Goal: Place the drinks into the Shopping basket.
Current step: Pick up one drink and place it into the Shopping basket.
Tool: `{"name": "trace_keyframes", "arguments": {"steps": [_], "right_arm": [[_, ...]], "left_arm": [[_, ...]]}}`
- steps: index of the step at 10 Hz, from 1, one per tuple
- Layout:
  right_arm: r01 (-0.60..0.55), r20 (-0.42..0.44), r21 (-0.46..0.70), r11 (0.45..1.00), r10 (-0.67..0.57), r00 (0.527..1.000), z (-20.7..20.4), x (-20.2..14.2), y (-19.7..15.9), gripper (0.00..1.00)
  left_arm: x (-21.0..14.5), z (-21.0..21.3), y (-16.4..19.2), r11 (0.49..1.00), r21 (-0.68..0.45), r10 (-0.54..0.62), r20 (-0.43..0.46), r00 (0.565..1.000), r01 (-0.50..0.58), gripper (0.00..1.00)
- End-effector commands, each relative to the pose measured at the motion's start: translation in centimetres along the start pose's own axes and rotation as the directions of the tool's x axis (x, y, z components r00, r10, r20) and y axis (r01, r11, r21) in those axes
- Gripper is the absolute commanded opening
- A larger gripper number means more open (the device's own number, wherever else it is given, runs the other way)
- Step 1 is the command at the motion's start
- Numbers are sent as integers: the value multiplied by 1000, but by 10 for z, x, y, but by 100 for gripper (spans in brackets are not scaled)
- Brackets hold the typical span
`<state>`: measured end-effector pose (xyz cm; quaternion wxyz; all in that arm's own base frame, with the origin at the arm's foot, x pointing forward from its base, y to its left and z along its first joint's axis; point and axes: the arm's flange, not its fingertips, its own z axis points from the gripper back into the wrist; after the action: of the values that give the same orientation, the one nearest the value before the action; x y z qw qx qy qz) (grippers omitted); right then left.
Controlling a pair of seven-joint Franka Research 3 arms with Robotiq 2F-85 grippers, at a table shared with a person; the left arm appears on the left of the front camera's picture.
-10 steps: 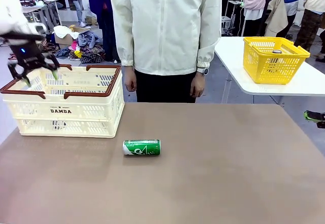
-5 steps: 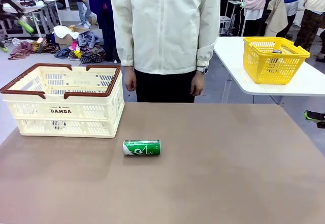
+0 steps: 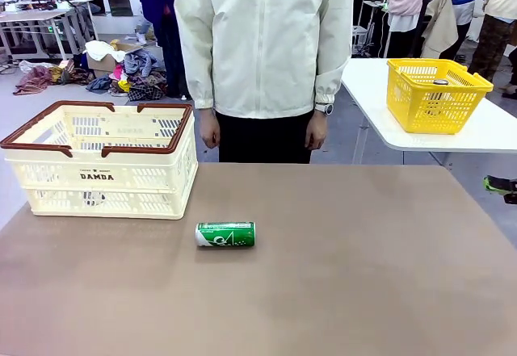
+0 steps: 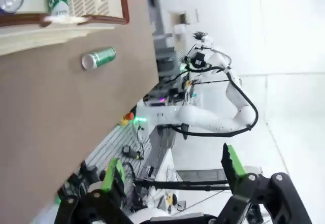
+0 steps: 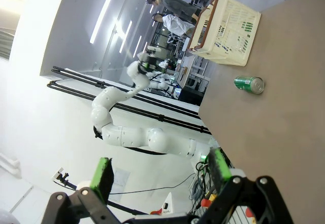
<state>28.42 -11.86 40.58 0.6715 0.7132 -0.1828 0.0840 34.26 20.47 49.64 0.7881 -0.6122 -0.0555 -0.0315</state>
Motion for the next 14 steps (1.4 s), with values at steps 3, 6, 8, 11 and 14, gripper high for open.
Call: {"name": "trace_keyframes", "arguments": {"steps": [3,6,8,11,14], "right_arm": [[8,10,11,1000,-9,1000,0,3,6,100],[8,10,11,1000,-9,1000,0,3,6,100],[8,10,11,1000,-9,1000,0,3,6,100],[8,10,11,1000,-9,1000,0,3,6,100],[8,10,11,1000,-9,1000,0,3,6,100]], "left_arm": [[0,0,0,1000,0,0,0,1000,0,100],[0,0,0,1000,0,0,0,1000,0,100],[0,0,0,1000,0,0,0,1000,0,100],[0,0,0,1000,0,0,0,1000,0,100],[0,0,0,1000,0,0,0,1000,0,100]]}}
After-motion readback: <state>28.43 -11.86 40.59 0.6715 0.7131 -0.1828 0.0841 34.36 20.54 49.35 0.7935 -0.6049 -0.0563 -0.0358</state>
